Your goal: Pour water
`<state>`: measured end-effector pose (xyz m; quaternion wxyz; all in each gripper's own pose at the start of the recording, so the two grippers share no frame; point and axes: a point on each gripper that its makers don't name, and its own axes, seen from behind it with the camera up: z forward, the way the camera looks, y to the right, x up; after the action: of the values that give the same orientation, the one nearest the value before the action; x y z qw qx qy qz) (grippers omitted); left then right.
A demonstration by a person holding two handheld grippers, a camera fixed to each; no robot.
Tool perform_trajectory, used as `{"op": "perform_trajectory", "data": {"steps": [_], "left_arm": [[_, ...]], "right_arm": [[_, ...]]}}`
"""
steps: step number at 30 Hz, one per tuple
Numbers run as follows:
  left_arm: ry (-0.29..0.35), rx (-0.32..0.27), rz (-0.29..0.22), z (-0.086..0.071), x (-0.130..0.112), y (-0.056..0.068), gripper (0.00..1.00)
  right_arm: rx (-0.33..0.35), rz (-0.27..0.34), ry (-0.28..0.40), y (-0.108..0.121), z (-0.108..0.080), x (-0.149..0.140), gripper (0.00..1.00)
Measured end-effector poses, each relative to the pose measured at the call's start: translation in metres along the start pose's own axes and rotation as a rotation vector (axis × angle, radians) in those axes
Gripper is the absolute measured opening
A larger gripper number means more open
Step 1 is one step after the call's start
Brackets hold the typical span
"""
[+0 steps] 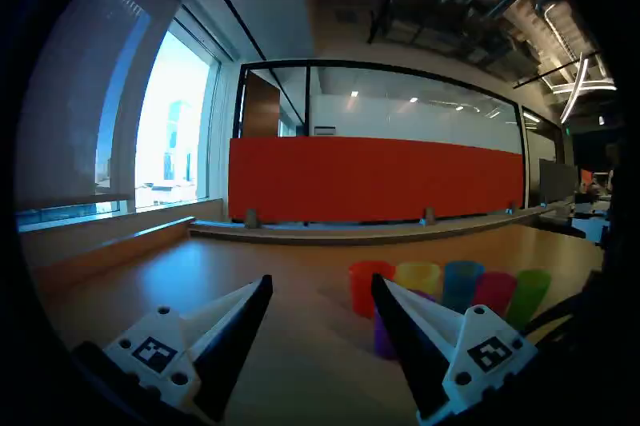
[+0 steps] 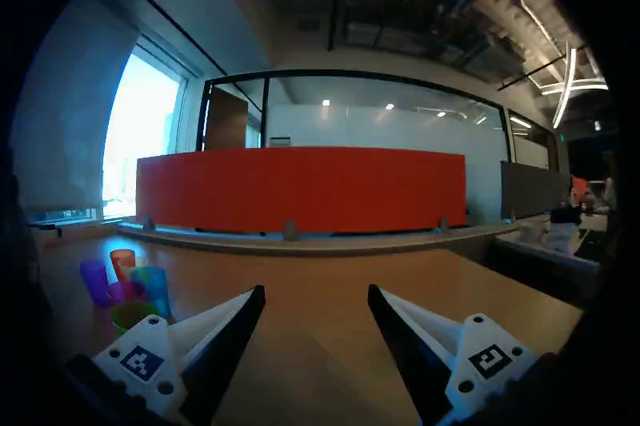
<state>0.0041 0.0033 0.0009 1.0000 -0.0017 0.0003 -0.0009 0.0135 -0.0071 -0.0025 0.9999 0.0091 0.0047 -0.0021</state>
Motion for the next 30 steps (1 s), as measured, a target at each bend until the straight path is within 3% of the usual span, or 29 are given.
{"op": "perform_trajectory", "data": {"steps": [2, 11, 19, 30], "left_arm": [[0.002, -0.01, -0.005, 0.003, 0.011, 0.009, 0.91], [-0.04, -0.079, 0.034, 0.008, 0.053, 0.024, 0.92], [-0.037, -0.115, 0.036, 0.015, 0.101, 0.029, 0.91], [-0.041, -0.138, 0.064, 0.031, 0.148, 0.028, 0.91]], "right_arm": [[0.014, -0.005, 0.006, -0.003, 0.0, 0.01, 1.0], [0.034, -0.028, -0.012, -0.008, 0.004, 0.05, 1.0], [0.044, 0.009, -0.043, -0.008, 0.012, 0.09, 1.0], [0.073, 0.08, -0.061, -0.012, 0.024, 0.148, 1.0]]}}
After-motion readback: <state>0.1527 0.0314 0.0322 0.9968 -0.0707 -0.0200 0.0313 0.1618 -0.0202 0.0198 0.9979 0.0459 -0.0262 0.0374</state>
